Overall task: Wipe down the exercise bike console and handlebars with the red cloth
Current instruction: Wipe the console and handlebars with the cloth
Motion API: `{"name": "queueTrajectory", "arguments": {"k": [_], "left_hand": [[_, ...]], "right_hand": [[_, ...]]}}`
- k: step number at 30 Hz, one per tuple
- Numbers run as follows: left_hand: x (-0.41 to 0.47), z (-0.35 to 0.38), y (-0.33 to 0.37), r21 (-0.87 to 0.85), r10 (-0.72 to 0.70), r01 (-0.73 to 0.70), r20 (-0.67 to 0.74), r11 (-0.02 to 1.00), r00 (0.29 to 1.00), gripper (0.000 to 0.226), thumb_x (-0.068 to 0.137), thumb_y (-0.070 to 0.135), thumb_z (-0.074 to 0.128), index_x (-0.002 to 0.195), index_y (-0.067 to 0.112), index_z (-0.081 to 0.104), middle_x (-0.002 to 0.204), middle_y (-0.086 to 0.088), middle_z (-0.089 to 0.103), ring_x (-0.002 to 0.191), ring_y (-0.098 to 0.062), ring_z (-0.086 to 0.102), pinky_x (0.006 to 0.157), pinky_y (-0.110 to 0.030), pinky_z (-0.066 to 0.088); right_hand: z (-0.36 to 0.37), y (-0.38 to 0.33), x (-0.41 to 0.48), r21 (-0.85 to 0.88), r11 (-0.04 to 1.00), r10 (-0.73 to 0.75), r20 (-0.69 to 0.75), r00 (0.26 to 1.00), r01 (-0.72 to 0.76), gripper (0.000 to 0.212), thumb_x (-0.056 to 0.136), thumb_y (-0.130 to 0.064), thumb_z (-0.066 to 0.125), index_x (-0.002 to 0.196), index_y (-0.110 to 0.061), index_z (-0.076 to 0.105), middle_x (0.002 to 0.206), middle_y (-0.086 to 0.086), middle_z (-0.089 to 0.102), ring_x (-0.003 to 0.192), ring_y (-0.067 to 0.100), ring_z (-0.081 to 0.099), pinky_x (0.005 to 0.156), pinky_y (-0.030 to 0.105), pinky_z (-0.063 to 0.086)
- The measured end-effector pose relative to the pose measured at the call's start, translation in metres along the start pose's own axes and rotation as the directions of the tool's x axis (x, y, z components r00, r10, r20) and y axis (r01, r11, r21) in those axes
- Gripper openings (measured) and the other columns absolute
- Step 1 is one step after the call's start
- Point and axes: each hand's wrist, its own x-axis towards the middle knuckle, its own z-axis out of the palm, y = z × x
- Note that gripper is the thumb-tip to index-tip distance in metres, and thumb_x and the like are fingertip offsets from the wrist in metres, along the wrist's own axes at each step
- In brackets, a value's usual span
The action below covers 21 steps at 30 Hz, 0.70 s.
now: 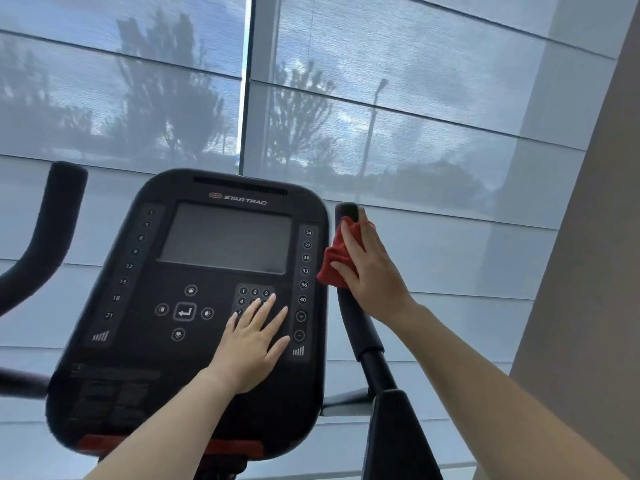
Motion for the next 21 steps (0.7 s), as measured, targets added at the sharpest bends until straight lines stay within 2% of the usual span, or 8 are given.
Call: {"name": "queueTrajectory", "arguments": {"k": [4, 7, 10, 12, 15, 18, 21], "left_hand": [[0.000, 0.003, -0.001, 0.026, 0.007, -0.007, -0.010, 1.000, 1.000, 0.057, 0.096, 0.053, 0.018, 0.148, 0.037, 0.000, 0.156, 0.012, -0.016, 0.143, -0.011, -0.016, 0.115, -0.039, -0.005], [0.000, 0.005, 0.000, 0.046, 0.003, -0.002, -0.017, 0.999, 1.000, 0.057, 0.097, 0.052, 0.018, 0.148, 0.038, -0.002, 0.156, 0.011, -0.017, 0.143, -0.012, -0.016, 0.115, -0.039, -0.005], [0.000, 0.004, 0.001, 0.038, 0.002, -0.002, -0.010, 0.999, 1.000, 0.057, 0.097, 0.052, 0.018, 0.148, 0.037, -0.002, 0.156, 0.011, -0.017, 0.143, -0.012, -0.016, 0.115, -0.039, -0.005], [0.000, 0.003, 0.001, 0.039, 0.001, -0.001, -0.002, 0.999, 1.000, 0.057, 0.097, 0.053, 0.018, 0.148, 0.037, -0.001, 0.157, 0.011, -0.017, 0.144, -0.012, -0.015, 0.115, -0.039, -0.005], [0.000, 0.001, 0.001, 0.036, 0.001, -0.001, 0.011, 0.999, 1.000, 0.057, 0.097, 0.053, 0.018, 0.148, 0.037, 0.000, 0.157, 0.011, -0.016, 0.144, -0.012, -0.015, 0.116, -0.039, -0.004], [0.001, 0.001, 0.001, 0.028, -0.001, 0.000, 0.006, 1.000, 1.000, 0.056, 0.097, 0.052, 0.019, 0.149, 0.037, 0.002, 0.157, 0.011, -0.014, 0.144, -0.011, -0.014, 0.116, -0.039, -0.002], [0.001, 0.002, 0.001, 0.026, 0.000, 0.000, 0.002, 1.000, 1.000, 0.057, 0.097, 0.052, 0.019, 0.149, 0.037, 0.003, 0.157, 0.011, -0.014, 0.144, -0.012, -0.013, 0.116, -0.040, -0.002]], "right_hand": [[0.003, 0.005, -0.013, 0.067, 0.997, 0.033, 0.071, 0.997, -0.038, 0.066, 0.094, -0.040, 0.044, 0.148, -0.024, 0.011, 0.157, 0.003, -0.007, 0.143, 0.022, 0.001, 0.109, 0.024, 0.006], [0.001, 0.001, -0.027, 0.064, 0.996, 0.043, 0.158, 0.986, -0.054, 0.066, 0.093, -0.040, 0.045, 0.148, -0.025, 0.011, 0.157, 0.006, -0.005, 0.143, 0.021, 0.000, 0.111, 0.027, 0.009], [-0.004, -0.003, -0.035, 0.043, 0.996, 0.071, 0.234, 0.970, -0.084, 0.061, 0.093, -0.040, 0.048, 0.146, -0.024, 0.022, 0.156, 0.011, 0.003, 0.143, 0.022, 0.004, 0.113, 0.031, 0.012], [-0.007, -0.007, -0.038, 0.041, 0.993, 0.096, 0.255, 0.962, -0.110, 0.053, 0.091, -0.039, 0.052, 0.139, -0.023, 0.038, 0.150, 0.012, 0.022, 0.140, 0.024, 0.019, 0.113, 0.032, 0.020], [-0.012, -0.010, -0.043, 0.090, 0.980, 0.157, 0.213, 0.964, -0.179, 0.036, 0.087, -0.036, 0.058, 0.121, -0.022, 0.057, 0.127, 0.003, 0.048, 0.116, 0.020, 0.047, 0.099, 0.025, 0.035], [-0.027, -0.006, -0.040, 0.138, 0.970, 0.183, 0.127, 0.975, -0.200, 0.027, 0.085, -0.027, 0.063, 0.109, -0.016, 0.064, 0.107, 0.005, 0.060, 0.100, 0.021, 0.056, 0.082, 0.015, 0.033], [-0.049, 0.002, -0.020, 0.183, 0.966, 0.200, -0.093, 0.975, -0.181, 0.025, 0.083, -0.019, 0.067, 0.107, -0.009, 0.066, 0.104, 0.009, 0.065, 0.099, 0.023, 0.058, 0.084, 0.013, 0.032]]}}
